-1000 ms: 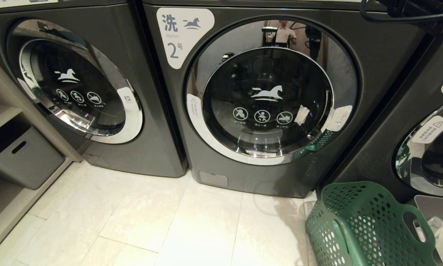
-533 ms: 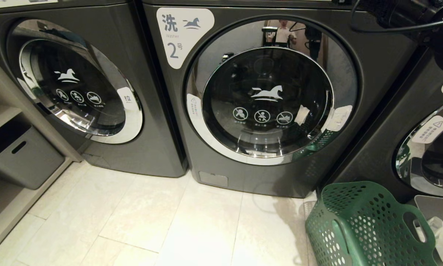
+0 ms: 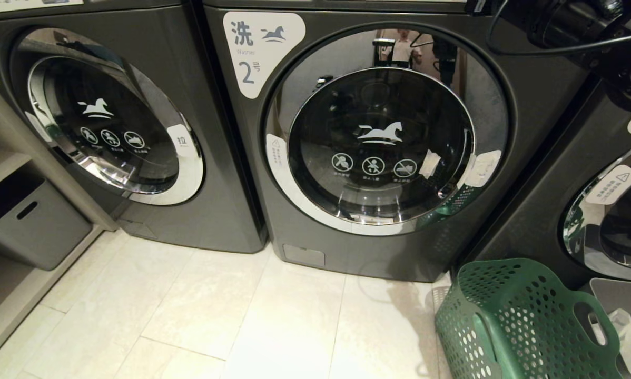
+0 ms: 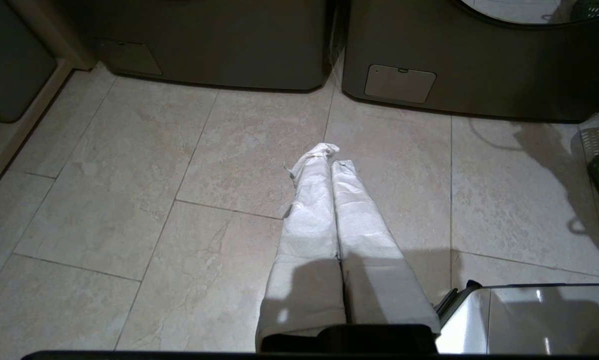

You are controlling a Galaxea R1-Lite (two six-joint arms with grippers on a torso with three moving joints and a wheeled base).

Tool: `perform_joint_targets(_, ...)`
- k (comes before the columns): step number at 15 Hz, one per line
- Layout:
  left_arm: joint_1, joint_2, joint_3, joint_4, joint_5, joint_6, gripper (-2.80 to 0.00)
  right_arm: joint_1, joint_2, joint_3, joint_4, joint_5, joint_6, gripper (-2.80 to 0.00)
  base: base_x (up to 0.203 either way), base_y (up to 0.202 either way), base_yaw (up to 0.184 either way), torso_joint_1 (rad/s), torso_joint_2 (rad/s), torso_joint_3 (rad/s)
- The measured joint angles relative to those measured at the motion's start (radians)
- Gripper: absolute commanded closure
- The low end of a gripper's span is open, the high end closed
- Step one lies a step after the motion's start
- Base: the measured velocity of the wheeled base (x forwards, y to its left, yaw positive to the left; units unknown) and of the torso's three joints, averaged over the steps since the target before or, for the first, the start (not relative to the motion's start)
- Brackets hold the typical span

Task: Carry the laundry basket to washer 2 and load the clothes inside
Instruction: Press the washing machine switch

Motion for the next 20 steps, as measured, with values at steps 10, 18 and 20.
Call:
perform_joint_targets(10, 0.0, 0.0, 0.0, 0.0, 0.0, 0.0, 0.0, -0.027, 0.0, 0.001, 0.004, -0.002, -0.008, 0.0, 0.0, 0.0, 0.0, 0.0, 0.0, 0.0)
perform_joint_targets(18, 0.0, 0.0, 0.0, 0.0, 0.0, 0.0, 0.0, -0.031, -0.021, 0.018, 0.004, -0.007, -0.013, 0.0, 0.0, 0.0, 0.0, 0.0, 0.0, 0.0)
perform_joint_targets(20, 0.0, 0.0, 0.0, 0.0, 0.0, 0.0, 0.0, -0.03, -0.027, 0.031, 0.008, -0.002, -0.014, 0.0, 0.0, 0.0, 0.0, 0.0, 0.0, 0.0)
